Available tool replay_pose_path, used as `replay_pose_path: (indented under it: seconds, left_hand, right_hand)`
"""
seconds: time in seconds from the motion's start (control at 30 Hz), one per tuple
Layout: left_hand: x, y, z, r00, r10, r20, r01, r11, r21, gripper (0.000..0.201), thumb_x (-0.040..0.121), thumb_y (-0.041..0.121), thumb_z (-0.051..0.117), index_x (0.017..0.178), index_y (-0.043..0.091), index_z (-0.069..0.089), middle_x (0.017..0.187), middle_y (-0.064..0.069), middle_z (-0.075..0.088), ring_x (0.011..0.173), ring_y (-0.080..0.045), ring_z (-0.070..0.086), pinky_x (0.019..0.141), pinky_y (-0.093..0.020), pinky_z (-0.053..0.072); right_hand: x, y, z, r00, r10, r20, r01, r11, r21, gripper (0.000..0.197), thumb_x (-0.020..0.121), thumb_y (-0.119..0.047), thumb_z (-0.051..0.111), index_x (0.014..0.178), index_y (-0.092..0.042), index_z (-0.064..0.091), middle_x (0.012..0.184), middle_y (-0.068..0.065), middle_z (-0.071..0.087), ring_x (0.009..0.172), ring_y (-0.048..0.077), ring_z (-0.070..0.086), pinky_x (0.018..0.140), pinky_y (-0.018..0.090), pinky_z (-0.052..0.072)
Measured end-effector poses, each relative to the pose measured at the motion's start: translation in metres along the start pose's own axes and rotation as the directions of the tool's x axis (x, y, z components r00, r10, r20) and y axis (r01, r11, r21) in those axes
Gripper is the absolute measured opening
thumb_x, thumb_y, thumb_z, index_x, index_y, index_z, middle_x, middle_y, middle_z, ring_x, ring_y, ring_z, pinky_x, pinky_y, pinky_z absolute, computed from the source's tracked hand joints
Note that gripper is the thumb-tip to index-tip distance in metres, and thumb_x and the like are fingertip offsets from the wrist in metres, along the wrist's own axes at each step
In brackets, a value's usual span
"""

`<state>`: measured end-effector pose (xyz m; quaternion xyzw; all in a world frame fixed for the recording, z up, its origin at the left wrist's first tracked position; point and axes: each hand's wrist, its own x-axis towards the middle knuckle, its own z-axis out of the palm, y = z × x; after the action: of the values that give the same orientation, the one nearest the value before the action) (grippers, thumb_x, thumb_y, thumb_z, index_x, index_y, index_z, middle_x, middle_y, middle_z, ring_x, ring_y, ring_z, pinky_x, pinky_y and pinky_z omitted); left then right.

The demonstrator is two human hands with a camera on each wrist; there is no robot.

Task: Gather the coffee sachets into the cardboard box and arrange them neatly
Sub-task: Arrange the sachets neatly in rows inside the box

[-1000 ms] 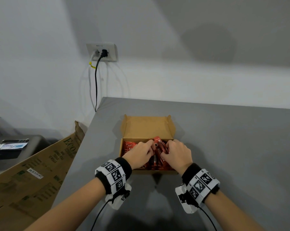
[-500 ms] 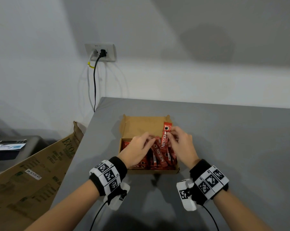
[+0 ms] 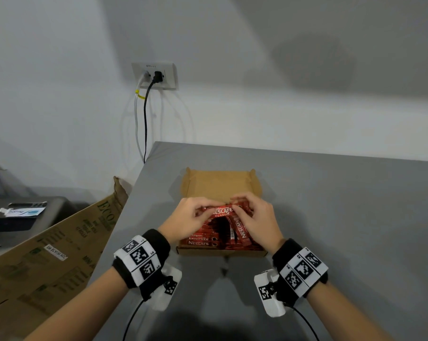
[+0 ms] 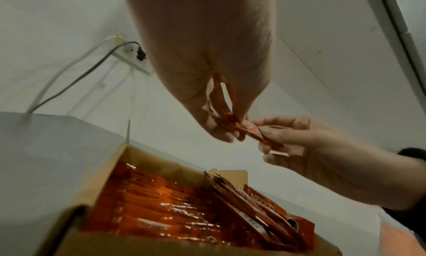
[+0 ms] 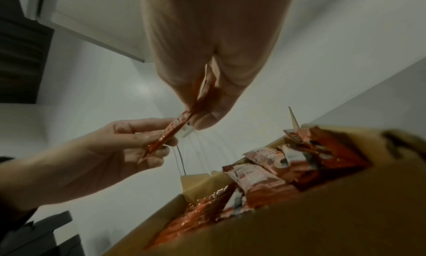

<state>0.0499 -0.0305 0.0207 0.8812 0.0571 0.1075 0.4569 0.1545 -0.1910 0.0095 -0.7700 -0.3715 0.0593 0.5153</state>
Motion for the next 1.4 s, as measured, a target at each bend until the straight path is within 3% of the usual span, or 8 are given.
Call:
replay_pose_path:
  seconds: [0.17, 0.47, 0.57, 0.67, 0.93, 1.13, 1.3, 1.4]
  left_hand:
    - [-0.009, -0.007, -0.002, 0.995, -0.103, -0.010, 0.100, 0.984, -0.145, 0.024, 0.092, 0.006, 0.053, 0.111, 0.015, 0.064, 0.101, -0.002, 0.069, 0.078, -0.010, 0.070, 0.075, -0.019, 0.055]
    - [-0.012, -0.009, -0.003, 0.988, -0.049, -0.144, 0.032, 0.993, -0.117, 0.031, 0.093, 0.002, 0.049, 0.120, 0.013, 0.058, 0.092, 0.010, 0.068, 0.087, -0.001, 0.066, 0.077, -0.008, 0.049]
    - [-0.012, -0.012, -0.007, 0.997, 0.021, -0.078, -0.018, 0.999, 0.044, 0.027, 0.091, 0.010, 0.056, 0.117, 0.017, 0.062, 0.095, 0.014, 0.065, 0.090, 0.001, 0.063, 0.079, -0.009, 0.049]
    - [-0.015, -0.020, -0.016, 0.998, 0.039, 0.038, -0.047, 0.970, 0.238, 0.017, 0.084, 0.018, 0.068, 0.100, 0.020, 0.072, 0.092, 0.013, 0.066, 0.082, -0.003, 0.062, 0.074, -0.011, 0.048]
    - [-0.033, -0.031, -0.021, 0.969, -0.112, 0.220, 0.017, 0.919, 0.393, 0.008, 0.077, 0.021, 0.074, 0.085, 0.023, 0.076, 0.088, 0.011, 0.066, 0.078, -0.001, 0.057, 0.076, -0.015, 0.047]
    - [-0.022, -0.021, -0.011, 0.978, -0.111, 0.175, -0.044, 0.713, 0.700, 0.011, 0.084, 0.031, 0.060, 0.086, 0.026, 0.070, 0.090, 0.013, 0.067, 0.091, -0.007, 0.052, 0.070, -0.017, 0.023]
    - [-0.020, -0.026, 0.004, 0.964, -0.175, 0.199, -0.040, 0.647, 0.762, 0.011, 0.085, 0.025, 0.056, 0.087, 0.021, 0.066, 0.094, 0.007, 0.067, 0.094, -0.013, 0.056, 0.074, -0.024, 0.019]
    - [-0.023, -0.035, 0.007, 0.971, -0.162, 0.176, -0.011, 0.706, 0.708, 0.011, 0.083, 0.023, 0.057, 0.083, 0.015, 0.065, 0.090, 0.003, 0.066, 0.089, -0.017, 0.059, 0.074, -0.023, 0.027]
  right_hand:
    - [-0.009, -0.003, 0.013, 1.000, 0.015, 0.015, -0.017, 0.993, 0.117, 0.036, 0.086, -0.007, 0.062, 0.112, -0.030, 0.052, 0.083, -0.007, 0.066, 0.068, 0.003, 0.066, 0.075, 0.015, 0.051]
    - [-0.016, -0.003, 0.021, 0.997, 0.033, 0.068, -0.043, 0.986, 0.158, 0.049, 0.092, -0.013, 0.056, 0.136, -0.021, 0.035, 0.102, -0.015, 0.055, 0.092, 0.006, 0.062, 0.081, 0.017, 0.051]
    - [-0.009, 0.000, 0.019, 0.999, -0.030, 0.042, 0.032, 0.999, -0.037, 0.024, 0.090, -0.012, 0.058, 0.113, -0.017, 0.062, 0.103, -0.008, 0.058, 0.096, 0.000, 0.055, 0.083, 0.014, 0.045]
    - [-0.007, 0.000, 0.018, 0.972, -0.053, 0.230, 0.091, 0.984, -0.156, 0.015, 0.084, -0.011, 0.066, 0.095, -0.018, 0.072, 0.091, -0.011, 0.062, 0.086, -0.002, 0.053, 0.081, 0.008, 0.037]
    - [-0.008, -0.021, 0.042, 0.835, 0.079, 0.545, 0.227, 0.853, -0.470, 0.011, 0.083, -0.018, 0.067, 0.093, -0.017, 0.072, 0.092, -0.002, 0.072, 0.091, 0.013, 0.063, 0.090, 0.030, 0.046]
    - [-0.001, -0.029, 0.051, 0.821, 0.183, 0.541, 0.319, 0.638, -0.701, 0.013, 0.083, -0.011, 0.057, 0.091, -0.014, 0.067, 0.098, 0.006, 0.068, 0.100, 0.027, 0.058, 0.095, 0.039, 0.035]
    - [-0.004, -0.026, 0.055, 0.811, 0.206, 0.547, 0.342, 0.592, -0.729, 0.014, 0.086, -0.009, 0.055, 0.096, -0.013, 0.063, 0.103, 0.009, 0.065, 0.105, 0.029, 0.055, 0.100, 0.042, 0.033]
    - [-0.005, -0.023, 0.054, 0.806, 0.180, 0.563, 0.331, 0.652, -0.682, 0.012, 0.086, -0.014, 0.058, 0.096, -0.013, 0.064, 0.104, 0.008, 0.066, 0.104, 0.027, 0.056, 0.093, 0.039, 0.039]
